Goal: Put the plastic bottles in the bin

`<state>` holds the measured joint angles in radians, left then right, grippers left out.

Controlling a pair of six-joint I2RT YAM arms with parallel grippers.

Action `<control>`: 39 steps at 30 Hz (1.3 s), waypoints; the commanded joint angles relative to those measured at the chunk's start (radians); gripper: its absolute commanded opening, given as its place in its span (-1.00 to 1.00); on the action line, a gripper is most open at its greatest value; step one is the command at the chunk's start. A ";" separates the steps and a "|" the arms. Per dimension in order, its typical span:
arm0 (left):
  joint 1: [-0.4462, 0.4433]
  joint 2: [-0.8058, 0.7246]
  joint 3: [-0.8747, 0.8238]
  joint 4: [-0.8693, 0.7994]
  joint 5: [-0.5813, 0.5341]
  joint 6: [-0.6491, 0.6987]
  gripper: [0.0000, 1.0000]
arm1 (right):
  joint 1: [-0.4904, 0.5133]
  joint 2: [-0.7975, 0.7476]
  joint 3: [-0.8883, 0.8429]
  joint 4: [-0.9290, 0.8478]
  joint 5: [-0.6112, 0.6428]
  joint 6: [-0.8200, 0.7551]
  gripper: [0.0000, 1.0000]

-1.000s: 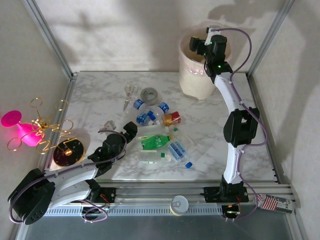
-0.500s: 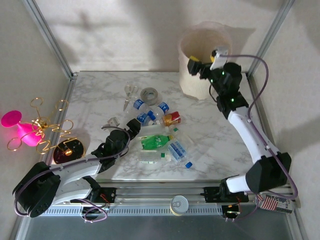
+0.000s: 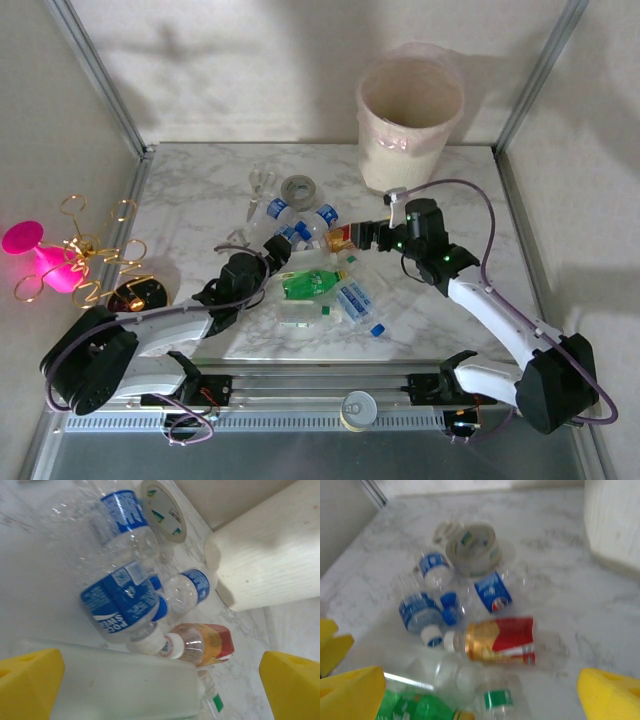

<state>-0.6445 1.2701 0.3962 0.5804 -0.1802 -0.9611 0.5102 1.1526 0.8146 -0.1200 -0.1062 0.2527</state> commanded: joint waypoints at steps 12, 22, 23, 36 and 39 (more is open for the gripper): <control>-0.055 0.135 0.153 0.016 0.124 0.077 0.99 | 0.093 0.075 -0.124 -0.183 0.081 0.138 0.86; -0.061 0.123 0.147 -0.009 0.113 0.085 0.99 | 0.094 0.180 -0.112 -0.175 0.147 0.129 0.60; -0.061 0.112 0.140 -0.011 0.100 0.085 0.99 | 0.094 0.190 -0.111 -0.170 0.145 0.128 0.58; -0.061 0.050 0.110 -0.037 0.038 0.082 0.99 | 0.094 0.251 -0.109 -0.133 0.160 0.124 0.55; -0.061 0.046 0.110 -0.040 0.036 0.082 0.99 | 0.103 0.244 -0.109 -0.114 0.109 0.104 0.58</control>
<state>-0.6987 1.3411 0.5152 0.5613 -0.1196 -0.8902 0.6025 1.3781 0.7025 -0.2127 0.0017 0.3779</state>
